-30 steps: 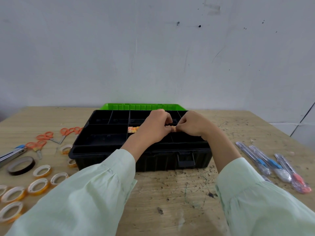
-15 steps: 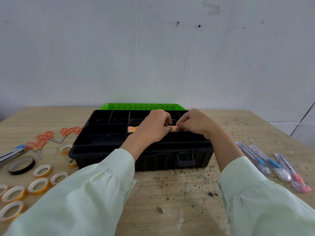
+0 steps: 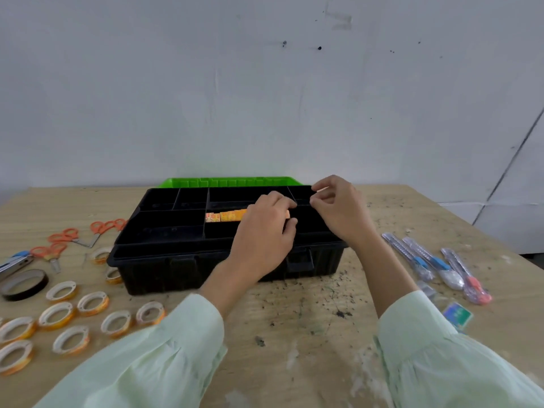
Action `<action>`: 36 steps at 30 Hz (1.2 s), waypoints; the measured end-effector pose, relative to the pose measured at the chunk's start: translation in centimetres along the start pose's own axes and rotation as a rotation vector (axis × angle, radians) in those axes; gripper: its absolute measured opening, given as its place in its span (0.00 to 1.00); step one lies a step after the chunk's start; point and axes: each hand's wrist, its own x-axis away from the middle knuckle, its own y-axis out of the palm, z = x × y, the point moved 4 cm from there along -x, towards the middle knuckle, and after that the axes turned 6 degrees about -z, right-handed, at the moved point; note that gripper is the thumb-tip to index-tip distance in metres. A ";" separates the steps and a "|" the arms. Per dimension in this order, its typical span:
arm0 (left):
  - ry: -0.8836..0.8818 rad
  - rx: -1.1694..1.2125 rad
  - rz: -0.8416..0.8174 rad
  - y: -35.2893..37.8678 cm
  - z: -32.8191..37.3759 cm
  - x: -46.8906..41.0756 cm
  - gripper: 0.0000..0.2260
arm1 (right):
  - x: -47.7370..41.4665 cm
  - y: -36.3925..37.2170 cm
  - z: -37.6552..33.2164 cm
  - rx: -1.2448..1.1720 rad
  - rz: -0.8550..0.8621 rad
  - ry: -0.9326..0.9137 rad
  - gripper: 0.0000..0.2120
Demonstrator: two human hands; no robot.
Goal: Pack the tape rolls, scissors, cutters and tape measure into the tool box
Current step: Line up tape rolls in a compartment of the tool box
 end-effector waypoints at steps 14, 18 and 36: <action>-0.015 -0.293 -0.202 5.1 3.5 4.5 0.28 | 13.4 -7.6 9.0 0.238 -0.318 0.264 0.14; -0.003 -0.290 -0.175 4.9 3.6 4.5 0.28 | 15.5 -6.0 9.8 0.365 -0.518 0.232 0.17; -0.305 -0.068 -0.037 -3.3 -4.8 15.9 0.11 | 14.2 5.5 1.4 -0.256 -0.426 0.095 0.04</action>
